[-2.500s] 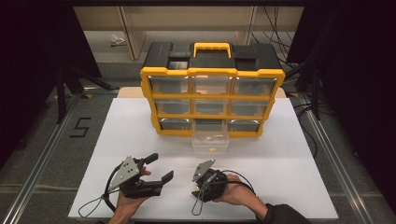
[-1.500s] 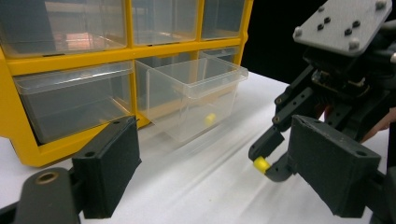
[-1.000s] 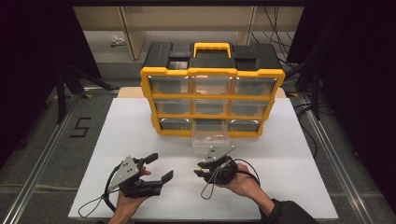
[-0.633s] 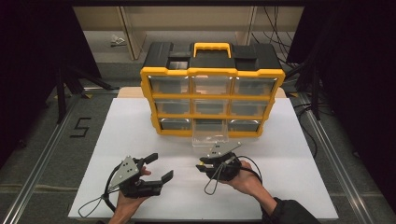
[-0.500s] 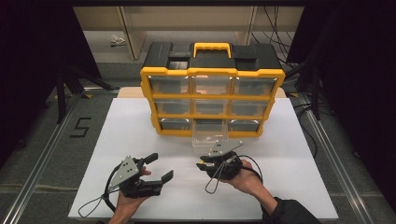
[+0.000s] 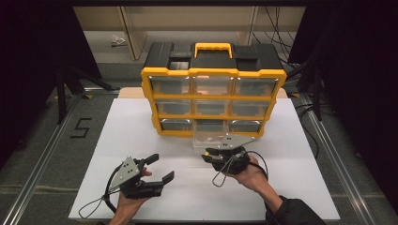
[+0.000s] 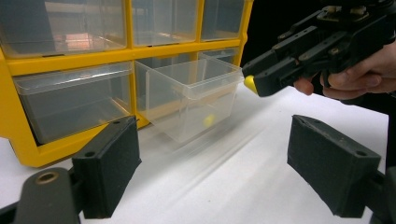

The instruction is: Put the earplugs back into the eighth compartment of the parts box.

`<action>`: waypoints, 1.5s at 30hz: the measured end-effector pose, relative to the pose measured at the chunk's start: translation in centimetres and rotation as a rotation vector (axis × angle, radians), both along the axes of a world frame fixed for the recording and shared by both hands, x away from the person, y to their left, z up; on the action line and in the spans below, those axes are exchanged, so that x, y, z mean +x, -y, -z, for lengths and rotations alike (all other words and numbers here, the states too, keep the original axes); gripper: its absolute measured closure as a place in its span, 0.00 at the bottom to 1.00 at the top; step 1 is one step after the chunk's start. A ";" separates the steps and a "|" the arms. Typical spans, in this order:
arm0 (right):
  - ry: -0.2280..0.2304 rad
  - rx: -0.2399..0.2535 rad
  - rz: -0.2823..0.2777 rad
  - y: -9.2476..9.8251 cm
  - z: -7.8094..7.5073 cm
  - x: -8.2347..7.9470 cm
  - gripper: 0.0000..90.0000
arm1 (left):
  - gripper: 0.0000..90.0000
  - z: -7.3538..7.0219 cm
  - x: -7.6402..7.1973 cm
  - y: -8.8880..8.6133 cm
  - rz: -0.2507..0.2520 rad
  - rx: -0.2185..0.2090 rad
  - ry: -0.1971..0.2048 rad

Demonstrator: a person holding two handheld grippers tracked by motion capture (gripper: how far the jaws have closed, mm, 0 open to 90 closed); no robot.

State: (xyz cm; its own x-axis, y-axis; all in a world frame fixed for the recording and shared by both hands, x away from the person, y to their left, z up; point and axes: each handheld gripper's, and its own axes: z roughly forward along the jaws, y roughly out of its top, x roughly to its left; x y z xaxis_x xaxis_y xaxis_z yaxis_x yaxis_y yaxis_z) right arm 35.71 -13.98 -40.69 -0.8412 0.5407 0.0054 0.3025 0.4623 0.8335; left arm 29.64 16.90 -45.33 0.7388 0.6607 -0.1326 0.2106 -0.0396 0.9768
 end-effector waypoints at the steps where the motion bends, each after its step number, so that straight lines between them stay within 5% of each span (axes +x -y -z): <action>1: 0.004 0.005 0.003 0.1 -0.1 0.1 0.78 | 0.18 0.0 0.0 0.0 0.000 0.000 0.000; 22: 0.027 0.097 0.136 2.2 -1.0 2.1 0.78 | 0.18 0.0 0.0 0.0 0.002 -0.002 0.000; 45: 0.016 0.130 0.240 3.1 -0.7 4.4 0.77 | 0.18 0.0 0.0 0.0 0.002 -0.004 -0.001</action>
